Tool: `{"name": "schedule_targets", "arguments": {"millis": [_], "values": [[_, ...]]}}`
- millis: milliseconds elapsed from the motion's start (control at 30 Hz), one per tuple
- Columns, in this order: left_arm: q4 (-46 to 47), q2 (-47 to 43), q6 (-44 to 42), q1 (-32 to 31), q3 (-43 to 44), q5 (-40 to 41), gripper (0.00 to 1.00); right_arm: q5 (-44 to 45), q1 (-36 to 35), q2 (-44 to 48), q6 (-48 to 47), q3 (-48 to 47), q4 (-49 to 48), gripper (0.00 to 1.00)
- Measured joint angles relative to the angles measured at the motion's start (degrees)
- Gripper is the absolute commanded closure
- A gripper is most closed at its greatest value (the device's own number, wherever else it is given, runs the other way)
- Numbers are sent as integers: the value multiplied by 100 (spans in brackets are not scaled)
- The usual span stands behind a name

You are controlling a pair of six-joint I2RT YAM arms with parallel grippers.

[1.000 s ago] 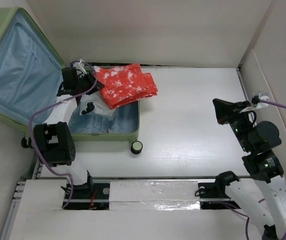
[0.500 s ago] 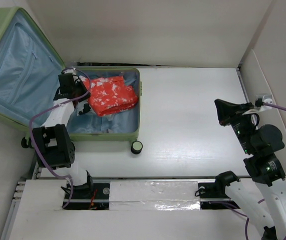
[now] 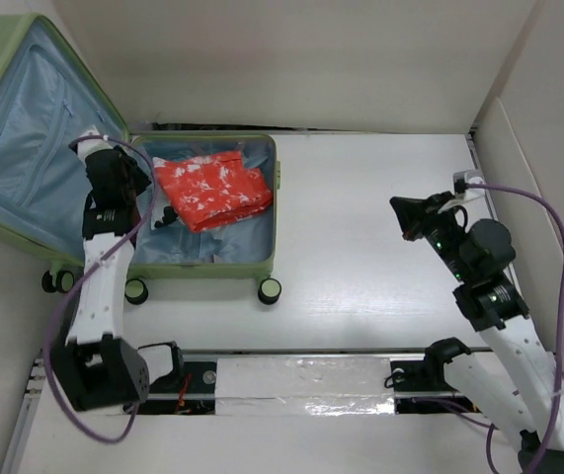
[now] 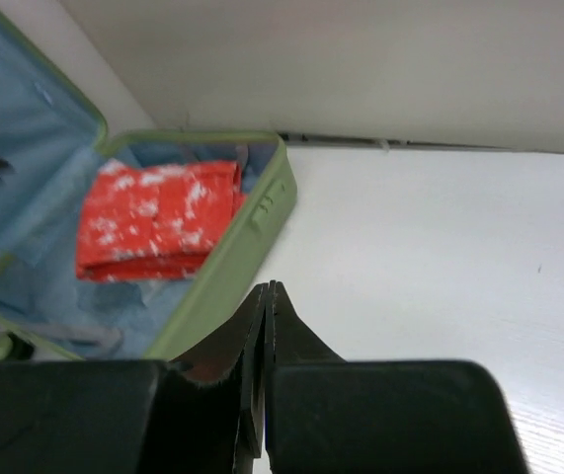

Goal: Pack the luggage

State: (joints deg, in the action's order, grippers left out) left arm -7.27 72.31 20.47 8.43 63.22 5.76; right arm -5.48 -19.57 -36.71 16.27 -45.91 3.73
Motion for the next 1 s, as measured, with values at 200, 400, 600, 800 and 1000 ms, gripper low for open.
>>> {"name": "schedule_targets", "arguments": {"millis": [200, 400, 600, 800, 1000], "values": [[-219, -1843, 221, -269, 72, 1222, 100, -511, 0, -509, 15, 426, -302, 100], [-909, -2559, 221, -138, 103, 3145, 100, -581, 0, -466, -22, 450, -361, 100], [-1843, -1971, 264, -50, 216, 5003, 45, -595, -7, -243, -87, 450, -424, 98], [-2072, -1403, -190, 146, 284, 5713, 39, -599, -35, -232, -153, 450, -409, 97], [-1818, -1434, -638, 463, 214, 5842, 34, -688, -85, -229, -199, 448, -376, 97]]}}
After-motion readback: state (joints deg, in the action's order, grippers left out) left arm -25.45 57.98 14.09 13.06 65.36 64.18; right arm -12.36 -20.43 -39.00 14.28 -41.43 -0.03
